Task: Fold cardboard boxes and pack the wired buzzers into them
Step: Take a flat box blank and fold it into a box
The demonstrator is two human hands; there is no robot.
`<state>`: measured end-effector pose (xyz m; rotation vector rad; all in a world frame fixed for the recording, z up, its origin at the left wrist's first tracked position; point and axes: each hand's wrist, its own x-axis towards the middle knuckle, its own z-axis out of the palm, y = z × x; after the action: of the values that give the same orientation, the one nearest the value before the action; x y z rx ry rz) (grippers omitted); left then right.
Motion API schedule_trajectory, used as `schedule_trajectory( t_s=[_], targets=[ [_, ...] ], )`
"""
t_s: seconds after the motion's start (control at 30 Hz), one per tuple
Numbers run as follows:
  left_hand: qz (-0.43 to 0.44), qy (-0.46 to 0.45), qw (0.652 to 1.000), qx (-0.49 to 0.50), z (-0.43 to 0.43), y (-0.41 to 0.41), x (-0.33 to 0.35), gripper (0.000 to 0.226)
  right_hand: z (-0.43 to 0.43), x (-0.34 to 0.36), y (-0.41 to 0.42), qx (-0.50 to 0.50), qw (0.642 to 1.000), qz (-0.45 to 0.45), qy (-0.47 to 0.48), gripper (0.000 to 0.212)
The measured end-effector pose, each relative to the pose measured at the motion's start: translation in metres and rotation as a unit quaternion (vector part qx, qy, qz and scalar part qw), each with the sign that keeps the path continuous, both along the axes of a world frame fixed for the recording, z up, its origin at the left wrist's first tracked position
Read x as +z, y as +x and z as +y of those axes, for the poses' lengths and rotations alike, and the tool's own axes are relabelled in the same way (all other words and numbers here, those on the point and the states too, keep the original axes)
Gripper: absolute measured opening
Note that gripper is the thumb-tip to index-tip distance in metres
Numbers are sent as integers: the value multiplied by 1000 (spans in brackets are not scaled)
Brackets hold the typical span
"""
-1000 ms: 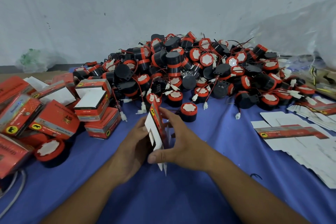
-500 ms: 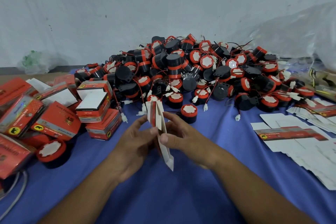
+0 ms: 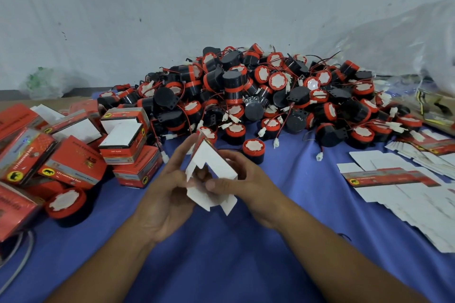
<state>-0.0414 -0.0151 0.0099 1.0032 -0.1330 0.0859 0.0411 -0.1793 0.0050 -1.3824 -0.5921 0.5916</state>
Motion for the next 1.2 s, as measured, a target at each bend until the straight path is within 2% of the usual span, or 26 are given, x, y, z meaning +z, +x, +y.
schedule_trajectory(
  t_s=[0.2,0.5,0.57,0.67,0.73,0.8,0.9,0.93,1.03,1.2],
  targets=[
    [14,78,997,23,2,5,-6,96,-2,0,6,-51,998,-7,41,73],
    [5,176,980,87,-1,2,-5,96,-2,2,2,18,999,-12,40,58],
    [-2,177,980,93,-2,1,-5,93,-2,1,1,6,1000,-20,21,59],
    [-14,119,990,68,-2,0,-4,85,-3,2,1,-8,999,-32,-2,62],
    [8,102,992,71,-2,1,-3,84,-3,4,1,-30,999,-36,-12,58],
    [37,122,987,94,-5,2,-2,88,-4,6,2,-56,998,-36,-15,54],
    [67,128,981,128,-10,4,-5,64,-8,8,4,-38,999,-17,-17,66],
    [70,124,980,139,-11,4,-5,59,-11,8,5,-16,1000,-3,-12,65],
    [78,128,974,171,-8,4,-5,56,-16,9,6,48,999,18,-5,59],
    [67,178,967,171,-7,3,-6,53,-18,7,9,96,995,35,6,99]
  ],
)
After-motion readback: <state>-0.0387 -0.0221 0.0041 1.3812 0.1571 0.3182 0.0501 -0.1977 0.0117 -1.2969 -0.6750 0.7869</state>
